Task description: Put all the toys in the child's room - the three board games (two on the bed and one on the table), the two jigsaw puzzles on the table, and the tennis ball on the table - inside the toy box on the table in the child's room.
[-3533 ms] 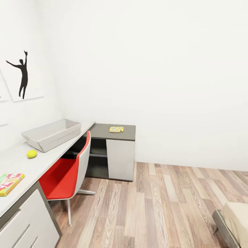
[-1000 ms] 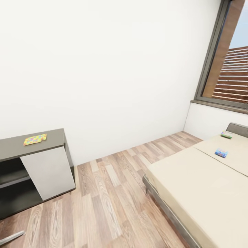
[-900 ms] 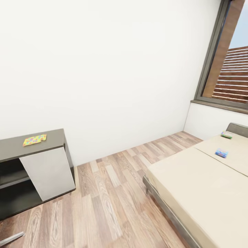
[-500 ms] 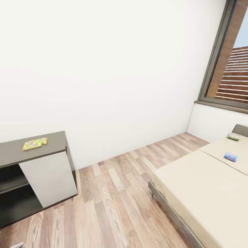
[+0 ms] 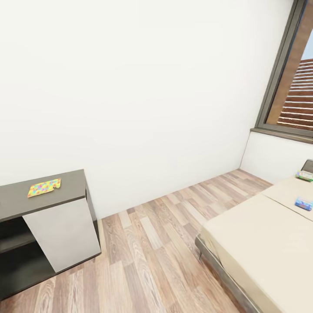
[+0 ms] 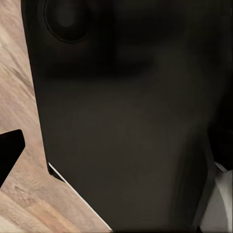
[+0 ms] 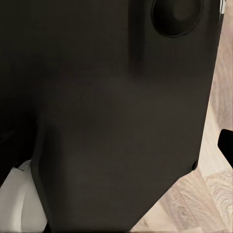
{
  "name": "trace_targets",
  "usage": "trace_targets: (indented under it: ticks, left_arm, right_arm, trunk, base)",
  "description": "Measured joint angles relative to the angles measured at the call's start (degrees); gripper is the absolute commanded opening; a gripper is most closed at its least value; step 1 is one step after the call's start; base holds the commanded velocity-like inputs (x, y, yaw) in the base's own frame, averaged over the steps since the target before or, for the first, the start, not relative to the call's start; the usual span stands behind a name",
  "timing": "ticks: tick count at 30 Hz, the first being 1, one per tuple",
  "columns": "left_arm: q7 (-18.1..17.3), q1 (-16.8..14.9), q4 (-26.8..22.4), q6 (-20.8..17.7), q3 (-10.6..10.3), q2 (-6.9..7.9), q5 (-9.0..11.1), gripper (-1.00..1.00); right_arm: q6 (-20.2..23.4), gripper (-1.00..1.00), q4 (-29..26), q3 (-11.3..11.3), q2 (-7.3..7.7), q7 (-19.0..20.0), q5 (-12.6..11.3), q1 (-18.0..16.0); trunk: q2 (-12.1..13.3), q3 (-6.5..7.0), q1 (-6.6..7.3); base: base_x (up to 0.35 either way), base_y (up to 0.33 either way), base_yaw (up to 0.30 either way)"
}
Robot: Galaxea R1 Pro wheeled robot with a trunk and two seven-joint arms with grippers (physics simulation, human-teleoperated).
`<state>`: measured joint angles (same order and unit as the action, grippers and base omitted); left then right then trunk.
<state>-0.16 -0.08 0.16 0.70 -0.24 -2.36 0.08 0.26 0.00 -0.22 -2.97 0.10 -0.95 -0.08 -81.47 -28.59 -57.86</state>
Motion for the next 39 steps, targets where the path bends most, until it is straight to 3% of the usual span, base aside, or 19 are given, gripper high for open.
trace_targets:
  ticks: [39]
  left_arm:
    - [0.21,0.0,-0.01,-0.04,0.02,0.18,0.16,1.0]
  right_arm:
    - [-0.26,1.0,0.0,-0.22,0.27,-0.01,-0.14,0.0]
  trunk:
    - [15.65,7.01,8.57]
  base:
    - [0.0,0.0,0.0]
